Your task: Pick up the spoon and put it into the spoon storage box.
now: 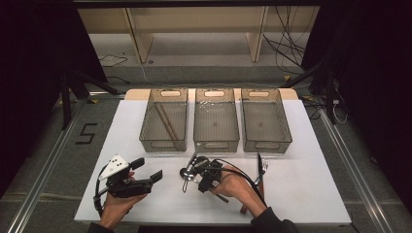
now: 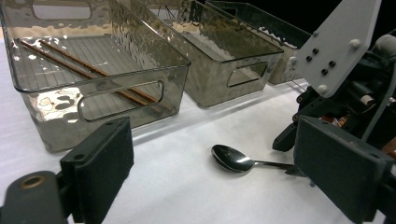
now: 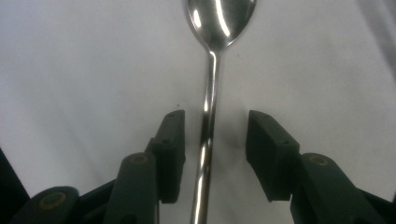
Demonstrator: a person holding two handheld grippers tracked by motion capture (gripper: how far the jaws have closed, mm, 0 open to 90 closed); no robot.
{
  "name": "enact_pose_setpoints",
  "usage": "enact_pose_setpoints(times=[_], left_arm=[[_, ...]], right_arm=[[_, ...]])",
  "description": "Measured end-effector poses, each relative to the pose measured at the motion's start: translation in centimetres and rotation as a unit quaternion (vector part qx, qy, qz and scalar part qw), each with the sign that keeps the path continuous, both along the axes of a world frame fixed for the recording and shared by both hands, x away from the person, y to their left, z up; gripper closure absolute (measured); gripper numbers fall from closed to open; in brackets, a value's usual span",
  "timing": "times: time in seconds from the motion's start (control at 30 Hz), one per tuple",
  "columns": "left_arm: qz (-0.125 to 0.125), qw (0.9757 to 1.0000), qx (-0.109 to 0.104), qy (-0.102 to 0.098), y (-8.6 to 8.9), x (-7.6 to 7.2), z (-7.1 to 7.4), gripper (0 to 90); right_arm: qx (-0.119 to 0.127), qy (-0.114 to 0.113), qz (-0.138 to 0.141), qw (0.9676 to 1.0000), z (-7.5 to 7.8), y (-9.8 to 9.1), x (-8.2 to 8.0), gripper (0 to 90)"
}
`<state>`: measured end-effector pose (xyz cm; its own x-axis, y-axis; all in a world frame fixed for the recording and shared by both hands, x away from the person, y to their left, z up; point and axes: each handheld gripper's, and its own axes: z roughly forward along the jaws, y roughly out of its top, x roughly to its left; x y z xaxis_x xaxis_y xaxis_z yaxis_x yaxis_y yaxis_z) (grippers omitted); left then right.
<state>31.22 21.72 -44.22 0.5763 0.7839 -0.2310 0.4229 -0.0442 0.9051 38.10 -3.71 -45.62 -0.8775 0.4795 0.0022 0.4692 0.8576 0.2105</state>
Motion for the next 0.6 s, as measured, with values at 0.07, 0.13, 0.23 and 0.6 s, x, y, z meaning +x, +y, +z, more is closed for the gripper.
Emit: enact_pose_setpoints(times=[0.07,0.13,0.23,0.6], left_arm=[[0.0,1.0,0.0,0.0,-0.01,0.0,0.0,11.6],[0.0,1.0,0.002,0.001,0.0,0.01,0.0,11.6],[0.0,1.0,0.001,0.001,-0.03,0.02,0.0,11.6],[-0.001,1.0,0.002,-0.001,-0.07,-0.01,-0.02,11.6]], right_arm=[[-0.006,0.0,0.0,1.0,-0.16,0.03,0.07,59.7],[-0.01,0.0,0.0,1.0,-0.26,0.07,0.07,60.7],[-0.01,0.0,0.003,0.9999,-0.25,0.08,0.06,63.3],[-0.04,0.013,0.014,0.999,-0.15,0.72,0.71,73.0]])
